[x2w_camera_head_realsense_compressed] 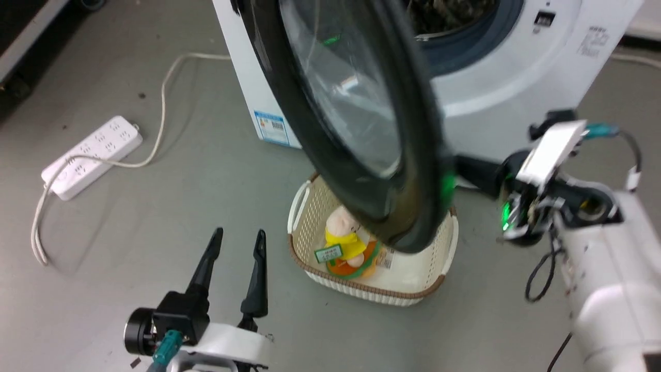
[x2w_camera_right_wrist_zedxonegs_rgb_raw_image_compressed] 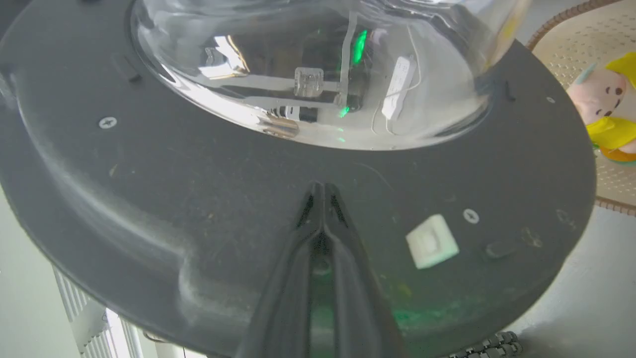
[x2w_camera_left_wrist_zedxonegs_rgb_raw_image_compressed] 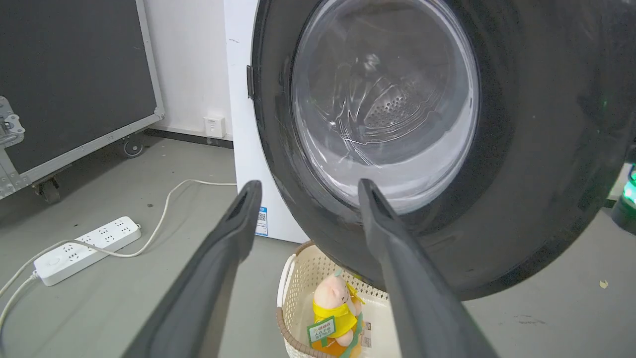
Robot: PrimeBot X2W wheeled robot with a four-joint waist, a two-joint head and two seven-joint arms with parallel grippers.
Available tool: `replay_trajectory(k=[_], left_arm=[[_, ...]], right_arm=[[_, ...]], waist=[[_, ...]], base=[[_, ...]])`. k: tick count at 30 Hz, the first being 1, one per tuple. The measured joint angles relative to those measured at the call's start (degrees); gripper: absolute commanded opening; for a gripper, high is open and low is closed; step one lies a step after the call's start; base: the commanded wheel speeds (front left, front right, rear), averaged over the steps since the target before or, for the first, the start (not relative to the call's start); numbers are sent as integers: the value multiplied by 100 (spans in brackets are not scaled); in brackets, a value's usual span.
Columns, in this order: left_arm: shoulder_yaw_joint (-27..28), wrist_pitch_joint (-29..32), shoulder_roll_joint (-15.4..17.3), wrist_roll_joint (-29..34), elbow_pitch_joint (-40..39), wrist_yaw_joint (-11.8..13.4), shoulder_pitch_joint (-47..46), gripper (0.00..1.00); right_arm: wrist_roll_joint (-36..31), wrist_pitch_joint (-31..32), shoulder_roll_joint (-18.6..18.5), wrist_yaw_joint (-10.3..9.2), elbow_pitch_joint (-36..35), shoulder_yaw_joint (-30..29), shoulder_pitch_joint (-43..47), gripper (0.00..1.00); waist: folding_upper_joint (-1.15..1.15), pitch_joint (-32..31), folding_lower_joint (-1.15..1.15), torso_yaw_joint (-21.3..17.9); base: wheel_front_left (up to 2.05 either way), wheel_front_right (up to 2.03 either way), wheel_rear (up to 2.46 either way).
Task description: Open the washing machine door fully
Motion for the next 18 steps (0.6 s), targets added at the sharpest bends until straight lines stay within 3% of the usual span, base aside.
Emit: replay_trajectory(k=[3,6,11,16,17,18], left_arm=[[-30,0,0,10,18,-26,48,100],[-87,0,-1,35,36,-46,91,100],[-238,0,0,41,93,-101,139,100],[-337,0,-2,33,134,-98,221,100],[-327,0,-1,30,135,-92,224,100],[-310,0,-1,27,136,-91,224,100]], right_arm=[[177,90,54,0,-311,233,374,0],[767,96,21,-1,-567,789,670,0],[1492,-339,76,0,-883,1864,1006,0],[1685,-817,102,0,-951,2319,1068,0],[1634,-942,103,0,-951,2327,1068,31],[1572,-1070,101,0,-960,2321,1067,31]], waist=[[0,-134,0,33],[0,-214,1,104],[0,-300,1,226],[0,-330,2,274],[0,-343,2,269],[0,-359,2,257]], base=[[0,0,0],[0,0,0],[0,0,0],[0,0,0],[0,0,0],[0,0,0]])
